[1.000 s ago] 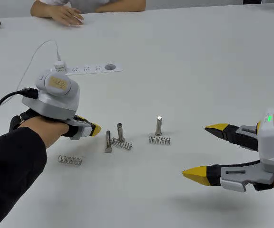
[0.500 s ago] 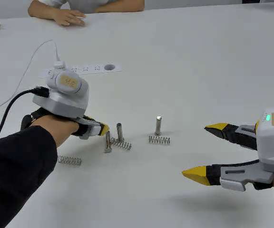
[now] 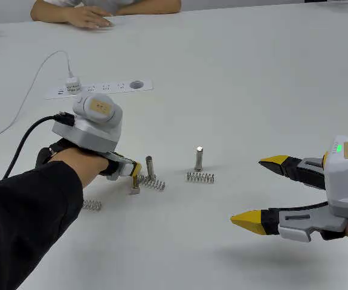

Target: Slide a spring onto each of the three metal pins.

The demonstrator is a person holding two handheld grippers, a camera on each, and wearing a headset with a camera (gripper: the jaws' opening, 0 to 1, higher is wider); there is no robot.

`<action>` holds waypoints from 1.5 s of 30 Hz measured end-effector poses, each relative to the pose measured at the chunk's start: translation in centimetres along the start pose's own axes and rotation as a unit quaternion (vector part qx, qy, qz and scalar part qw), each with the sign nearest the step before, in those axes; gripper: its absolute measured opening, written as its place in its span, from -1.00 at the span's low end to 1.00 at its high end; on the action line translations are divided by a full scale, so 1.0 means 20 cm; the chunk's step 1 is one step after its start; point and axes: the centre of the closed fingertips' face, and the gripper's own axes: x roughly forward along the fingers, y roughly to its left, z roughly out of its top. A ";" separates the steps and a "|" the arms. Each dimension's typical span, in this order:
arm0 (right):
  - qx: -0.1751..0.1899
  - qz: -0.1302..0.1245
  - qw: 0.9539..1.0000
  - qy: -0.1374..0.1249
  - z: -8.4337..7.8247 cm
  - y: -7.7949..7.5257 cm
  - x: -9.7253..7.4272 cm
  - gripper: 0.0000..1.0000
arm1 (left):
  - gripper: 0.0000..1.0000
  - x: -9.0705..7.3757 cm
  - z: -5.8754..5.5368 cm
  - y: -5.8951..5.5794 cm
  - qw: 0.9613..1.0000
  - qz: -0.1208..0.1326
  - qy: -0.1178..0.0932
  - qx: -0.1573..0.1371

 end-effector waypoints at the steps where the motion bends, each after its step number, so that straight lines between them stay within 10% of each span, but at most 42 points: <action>1: 0.000 0.000 1.000 0.000 0.00 0.00 0.00 0.45 | -0.64 0.00 0.00 0.00 1.000 0.000 0.000 0.000; 45: -0.001 0.005 1.000 0.002 0.00 0.01 0.01 0.45 | -0.79 -0.06 -0.11 0.17 0.998 0.041 0.044 0.003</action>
